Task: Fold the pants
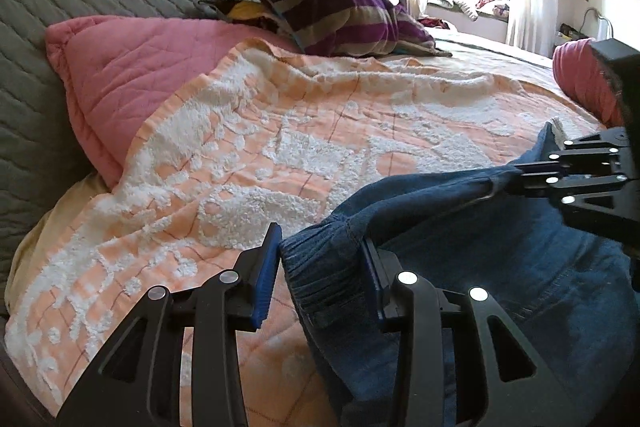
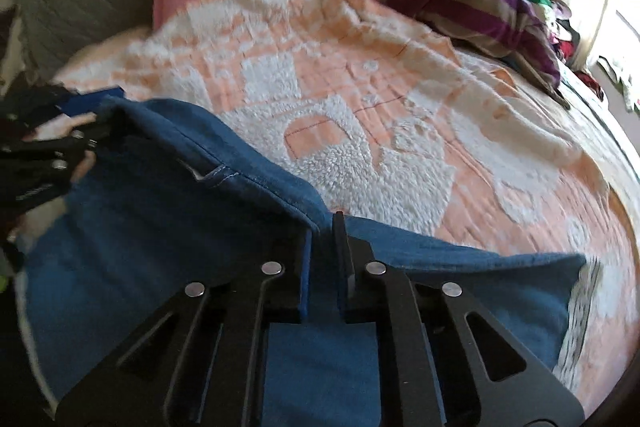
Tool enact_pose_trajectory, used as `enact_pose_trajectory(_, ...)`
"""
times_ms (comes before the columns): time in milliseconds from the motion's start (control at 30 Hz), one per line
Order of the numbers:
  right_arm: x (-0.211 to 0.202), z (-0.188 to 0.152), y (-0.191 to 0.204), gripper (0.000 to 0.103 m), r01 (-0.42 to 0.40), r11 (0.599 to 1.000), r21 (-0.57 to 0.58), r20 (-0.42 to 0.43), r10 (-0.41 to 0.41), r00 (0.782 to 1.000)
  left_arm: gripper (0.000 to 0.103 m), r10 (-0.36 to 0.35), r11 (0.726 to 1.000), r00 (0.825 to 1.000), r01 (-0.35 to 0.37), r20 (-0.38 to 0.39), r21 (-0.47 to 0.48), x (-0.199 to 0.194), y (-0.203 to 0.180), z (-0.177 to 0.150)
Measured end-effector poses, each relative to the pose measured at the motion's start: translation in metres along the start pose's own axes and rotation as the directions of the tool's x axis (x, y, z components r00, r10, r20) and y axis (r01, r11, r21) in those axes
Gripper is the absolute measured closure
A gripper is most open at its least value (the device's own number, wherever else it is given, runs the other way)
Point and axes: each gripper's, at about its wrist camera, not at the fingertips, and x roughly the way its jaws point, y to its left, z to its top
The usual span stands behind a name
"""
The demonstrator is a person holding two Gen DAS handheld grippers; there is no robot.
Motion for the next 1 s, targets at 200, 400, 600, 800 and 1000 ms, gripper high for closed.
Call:
enact_pose_trajectory(200, -0.038, -0.021, 0.011, 0.1, -0.018, 1.0, 0.012, 0.036, 0.018, 0.999, 0.067, -0.017, 1.0, 1.0, 0.017, 0.023, 0.005, -0.025, -0.007, -0.009)
enact_pose_trajectory(400, -0.08, -0.049, 0.029, 0.1, -0.046, 0.998, 0.033, 0.083, 0.043, 0.996, 0.067, -0.061, 0.998, 0.998, 0.061, 0.014, 0.022, -0.057, -0.013, -0.026)
enact_pose_trajectory(600, -0.11, -0.082, 0.055, 0.1, -0.086, 0.996, 0.037, 0.088, 0.083, 0.993, 0.067, -0.12, 0.992, 0.992, 0.121, -0.031, 0.024, -0.082, -0.012, -0.048)
enact_pose_trajectory(800, -0.125, -0.11, 0.082, 0.1, -0.122, 0.992, 0.008, 0.072, 0.121, 0.99, 0.067, -0.15, 0.989, 0.984, 0.151, -0.092, 0.003, -0.097, -0.009, -0.07)
enact_pose_trajectory(1000, -0.123, -0.13, 0.114, 0.1, -0.169, 0.985, -0.043, 0.024, 0.17, 0.985, 0.065, -0.145, 0.989, 0.98, 0.144, -0.14, -0.016, -0.101, 0.0, -0.084)
